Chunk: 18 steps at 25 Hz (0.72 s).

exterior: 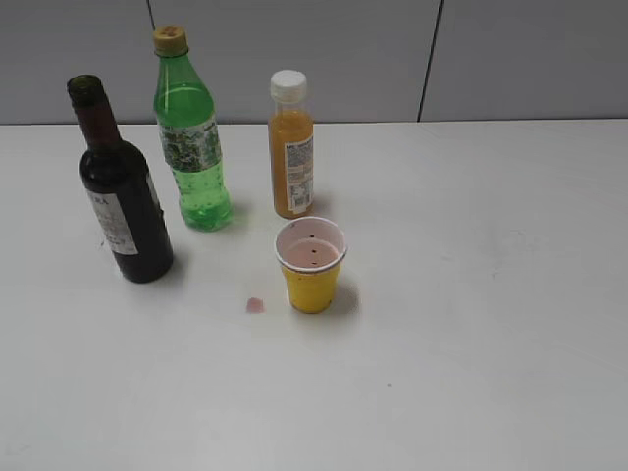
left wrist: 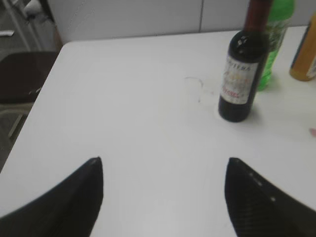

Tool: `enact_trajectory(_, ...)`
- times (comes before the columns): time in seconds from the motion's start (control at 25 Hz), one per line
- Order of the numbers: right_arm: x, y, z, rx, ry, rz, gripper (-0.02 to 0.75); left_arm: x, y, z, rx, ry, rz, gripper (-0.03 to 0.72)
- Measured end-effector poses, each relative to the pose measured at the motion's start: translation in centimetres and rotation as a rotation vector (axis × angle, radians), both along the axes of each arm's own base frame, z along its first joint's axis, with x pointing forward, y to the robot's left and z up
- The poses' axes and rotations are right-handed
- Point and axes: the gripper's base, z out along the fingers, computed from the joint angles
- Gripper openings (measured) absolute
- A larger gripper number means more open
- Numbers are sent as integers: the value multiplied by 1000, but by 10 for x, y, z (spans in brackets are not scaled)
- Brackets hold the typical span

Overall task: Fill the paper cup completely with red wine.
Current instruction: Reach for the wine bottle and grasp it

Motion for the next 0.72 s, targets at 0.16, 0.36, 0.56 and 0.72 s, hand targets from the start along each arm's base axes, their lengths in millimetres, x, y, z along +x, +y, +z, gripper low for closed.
enact_trajectory(0.16,0,0,0,-1,0,0,583,7,-6,15,28,-123,-81,662)
enact_trajectory(0.36,0,0,0,-1,0,0,585,37,-7,35,-10,-239,-67,671)
enact_trajectory(0.56,0,0,0,-1,0,0,585,81,-7,44,-25,-259,-46,669)
enact_trajectory(0.72,0,0,0,-2,-1,3,585,125,-3,46,-35,-288,14,664)
